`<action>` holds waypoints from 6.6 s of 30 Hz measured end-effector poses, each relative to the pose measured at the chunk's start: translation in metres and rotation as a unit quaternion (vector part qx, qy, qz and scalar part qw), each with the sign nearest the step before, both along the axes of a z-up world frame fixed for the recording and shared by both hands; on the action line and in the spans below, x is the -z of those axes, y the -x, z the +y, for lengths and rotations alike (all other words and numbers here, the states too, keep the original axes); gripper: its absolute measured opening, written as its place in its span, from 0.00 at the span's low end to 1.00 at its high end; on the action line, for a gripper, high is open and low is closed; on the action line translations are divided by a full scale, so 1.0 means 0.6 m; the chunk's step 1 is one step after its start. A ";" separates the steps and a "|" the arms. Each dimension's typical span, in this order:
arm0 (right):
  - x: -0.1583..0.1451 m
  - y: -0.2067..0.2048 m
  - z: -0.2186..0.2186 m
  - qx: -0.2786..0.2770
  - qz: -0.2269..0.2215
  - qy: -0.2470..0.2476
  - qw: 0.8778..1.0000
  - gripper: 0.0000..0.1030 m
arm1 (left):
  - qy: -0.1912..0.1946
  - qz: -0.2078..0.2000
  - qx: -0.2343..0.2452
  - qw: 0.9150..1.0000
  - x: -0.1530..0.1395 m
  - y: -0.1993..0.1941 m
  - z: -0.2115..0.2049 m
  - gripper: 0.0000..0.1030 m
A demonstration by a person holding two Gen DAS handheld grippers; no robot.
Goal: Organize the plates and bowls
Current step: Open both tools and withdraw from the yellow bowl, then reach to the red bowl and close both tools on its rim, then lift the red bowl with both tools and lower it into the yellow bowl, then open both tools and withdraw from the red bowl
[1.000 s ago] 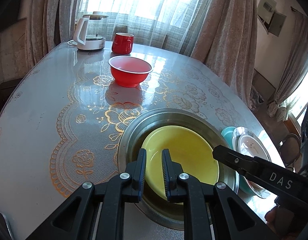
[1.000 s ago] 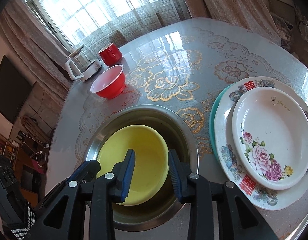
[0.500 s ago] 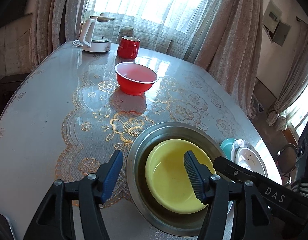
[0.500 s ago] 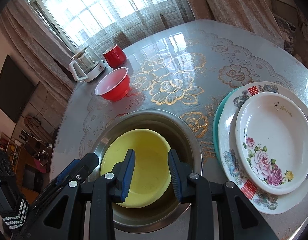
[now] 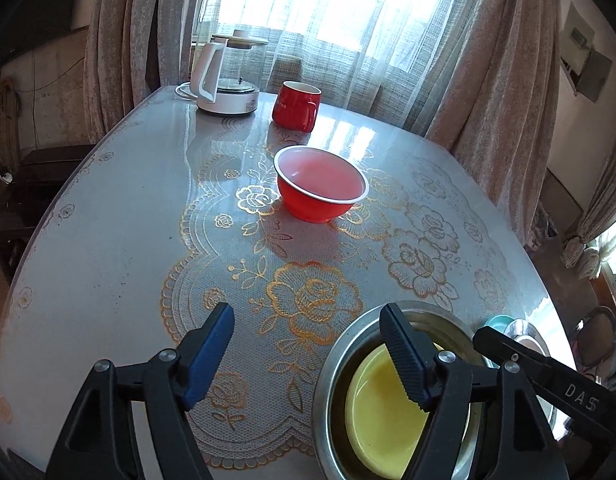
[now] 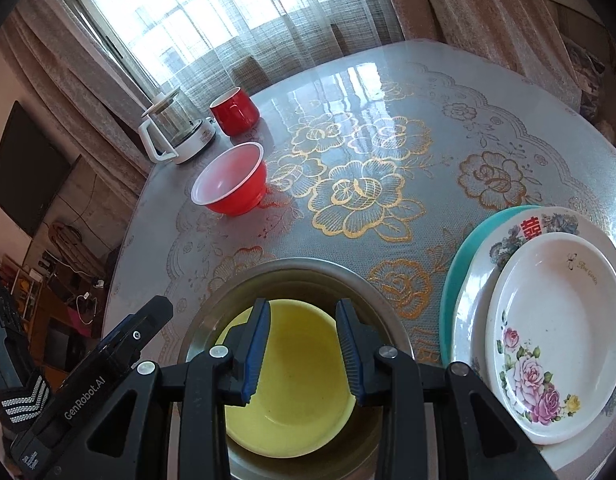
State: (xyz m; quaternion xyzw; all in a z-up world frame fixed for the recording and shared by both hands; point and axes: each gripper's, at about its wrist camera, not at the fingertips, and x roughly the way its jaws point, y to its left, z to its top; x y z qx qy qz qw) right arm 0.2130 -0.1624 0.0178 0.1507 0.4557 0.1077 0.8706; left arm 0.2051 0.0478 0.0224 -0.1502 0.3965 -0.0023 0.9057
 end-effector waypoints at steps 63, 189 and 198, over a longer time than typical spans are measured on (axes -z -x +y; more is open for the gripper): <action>0.057 -0.296 0.081 -0.026 0.108 -0.076 0.991 0.10 | 0.079 0.043 -0.030 0.995 0.044 -0.235 0.068 0.53; 0.008 0.160 -0.090 0.072 0.007 -0.095 0.993 0.30 | 0.000 -0.022 0.004 1.000 0.026 0.115 0.001 0.61; 0.015 0.170 -0.085 0.073 0.014 -0.089 0.993 0.30 | -0.007 -0.017 0.009 1.000 0.032 0.120 -0.001 0.62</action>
